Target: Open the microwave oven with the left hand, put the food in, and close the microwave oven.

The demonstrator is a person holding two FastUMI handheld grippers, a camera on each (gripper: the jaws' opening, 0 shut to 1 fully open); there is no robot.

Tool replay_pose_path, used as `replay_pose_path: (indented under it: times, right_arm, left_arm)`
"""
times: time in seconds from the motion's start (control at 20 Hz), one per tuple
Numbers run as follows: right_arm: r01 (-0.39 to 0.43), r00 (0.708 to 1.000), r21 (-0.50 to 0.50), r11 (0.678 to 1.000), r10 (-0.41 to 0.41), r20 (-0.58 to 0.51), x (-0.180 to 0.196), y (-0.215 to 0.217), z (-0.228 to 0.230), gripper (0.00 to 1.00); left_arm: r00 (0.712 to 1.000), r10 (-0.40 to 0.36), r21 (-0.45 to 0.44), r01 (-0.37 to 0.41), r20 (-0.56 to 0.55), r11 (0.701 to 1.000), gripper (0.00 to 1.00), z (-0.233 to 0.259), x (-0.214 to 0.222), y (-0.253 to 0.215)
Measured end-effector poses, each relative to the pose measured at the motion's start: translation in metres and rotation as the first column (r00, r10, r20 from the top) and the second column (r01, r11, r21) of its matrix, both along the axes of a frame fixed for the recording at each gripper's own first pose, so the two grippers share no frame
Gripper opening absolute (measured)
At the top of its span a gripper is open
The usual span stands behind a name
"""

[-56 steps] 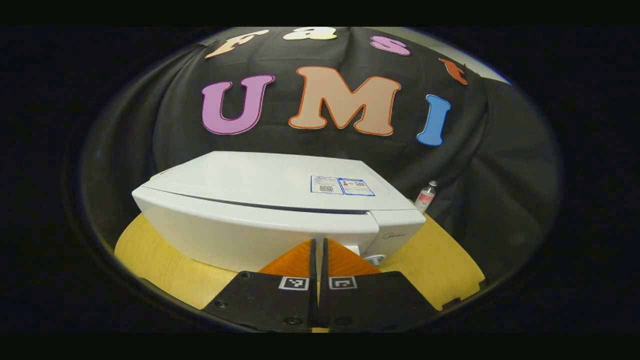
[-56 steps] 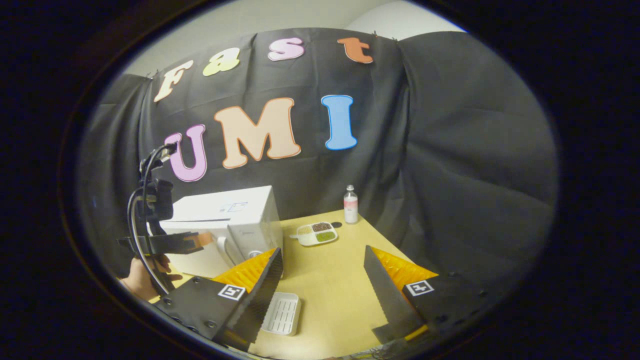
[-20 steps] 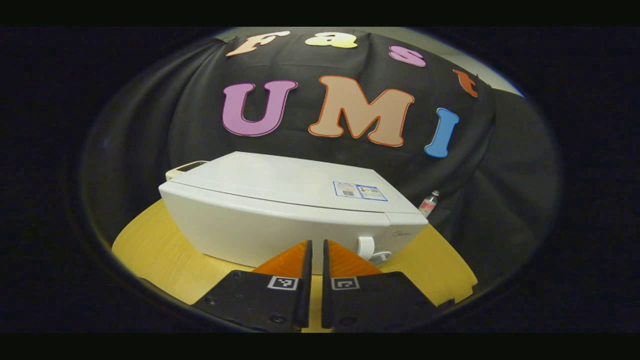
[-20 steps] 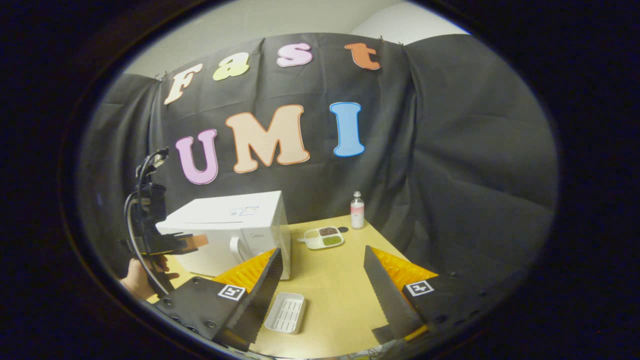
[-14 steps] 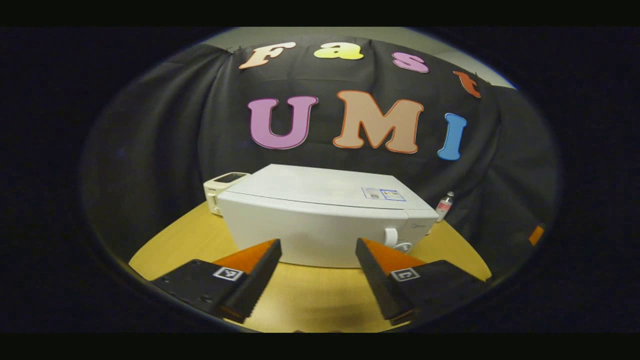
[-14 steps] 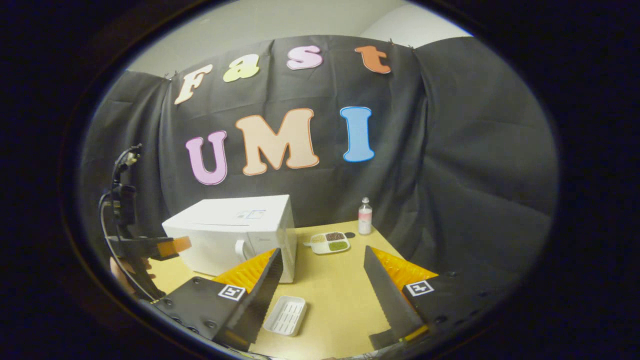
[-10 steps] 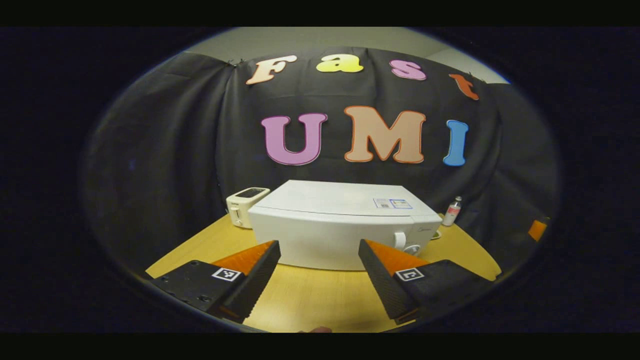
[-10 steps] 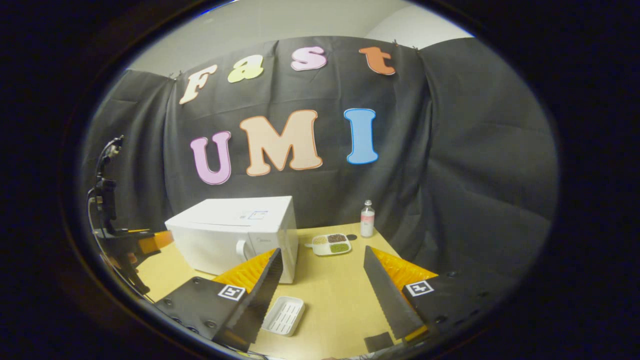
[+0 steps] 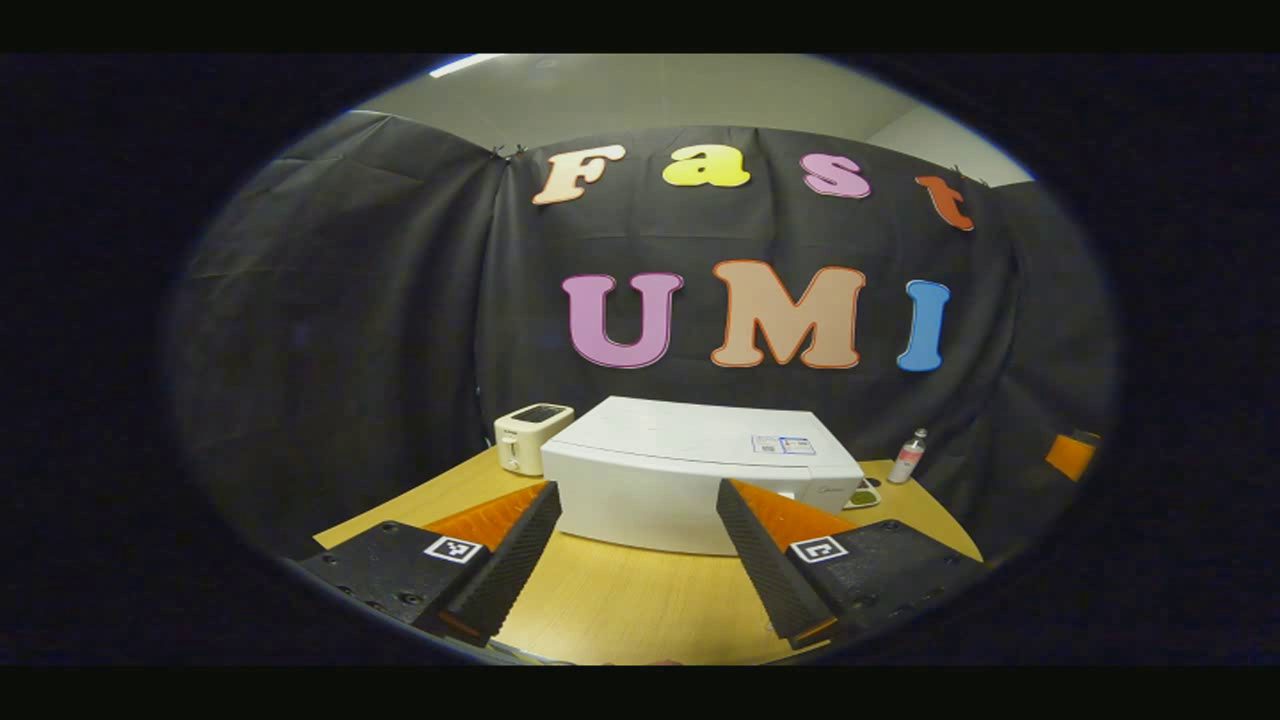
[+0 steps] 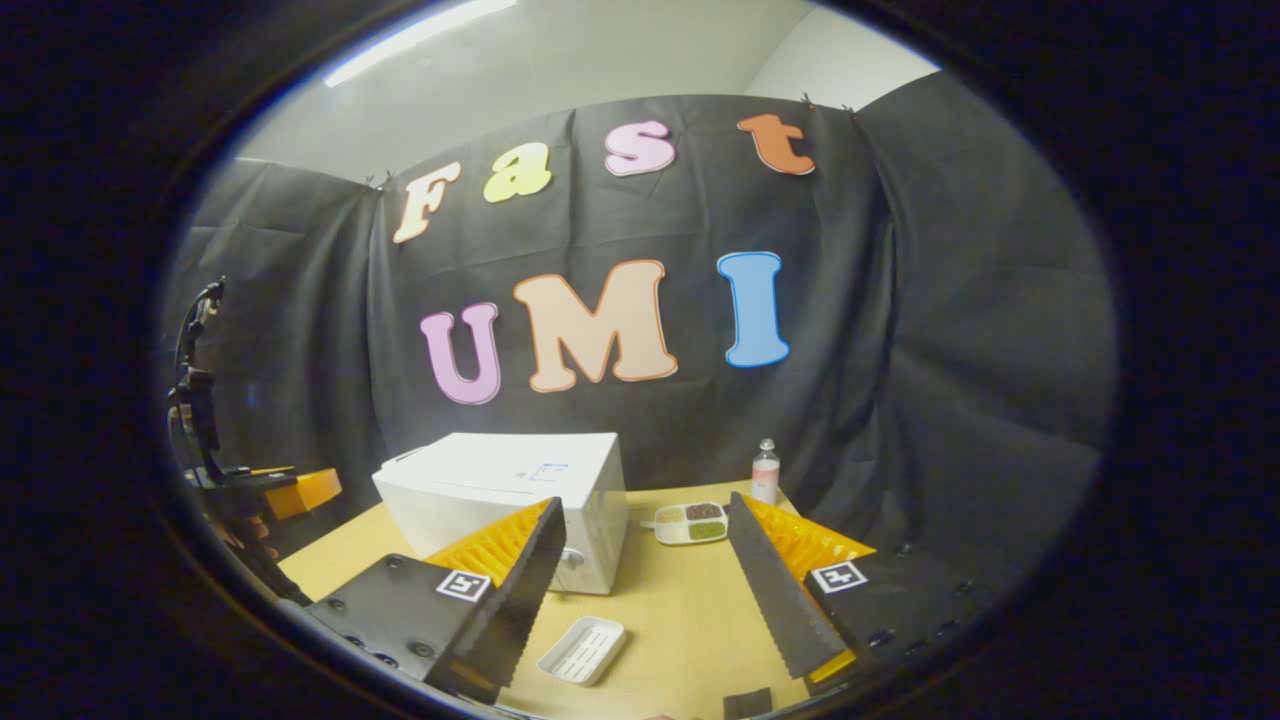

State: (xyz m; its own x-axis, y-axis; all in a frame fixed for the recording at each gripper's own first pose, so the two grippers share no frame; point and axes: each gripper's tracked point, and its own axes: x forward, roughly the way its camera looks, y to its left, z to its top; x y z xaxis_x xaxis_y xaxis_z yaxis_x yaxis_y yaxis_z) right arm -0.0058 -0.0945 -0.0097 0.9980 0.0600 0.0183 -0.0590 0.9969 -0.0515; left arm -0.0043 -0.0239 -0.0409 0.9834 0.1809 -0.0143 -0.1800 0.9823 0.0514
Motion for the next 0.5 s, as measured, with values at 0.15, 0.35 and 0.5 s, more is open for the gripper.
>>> replay_pose_path:
  times: [0.15,0.35,0.5]
  right_arm:
    - [-0.027,1.000,-0.003,1.000,0.027,-0.012,-0.001,-0.001,-0.005,0.92]
    - [-0.048,0.998,-0.007,0.999,0.047,-0.027,0.001,-0.001,-0.012,0.92]
    - [-0.049,0.999,0.001,0.999,0.049,-0.020,0.002,-0.005,-0.012,0.92]
  left_arm:
    - [1.000,0.015,-0.030,-0.015,0.005,0.999,0.96,-0.003,-0.013,-0.008]
    - [0.999,0.038,-0.006,-0.038,-0.020,0.999,0.96,-0.007,-0.020,-0.009]
    - [0.999,0.048,0.016,-0.048,-0.021,0.999,0.96,-0.002,-0.018,-0.007]
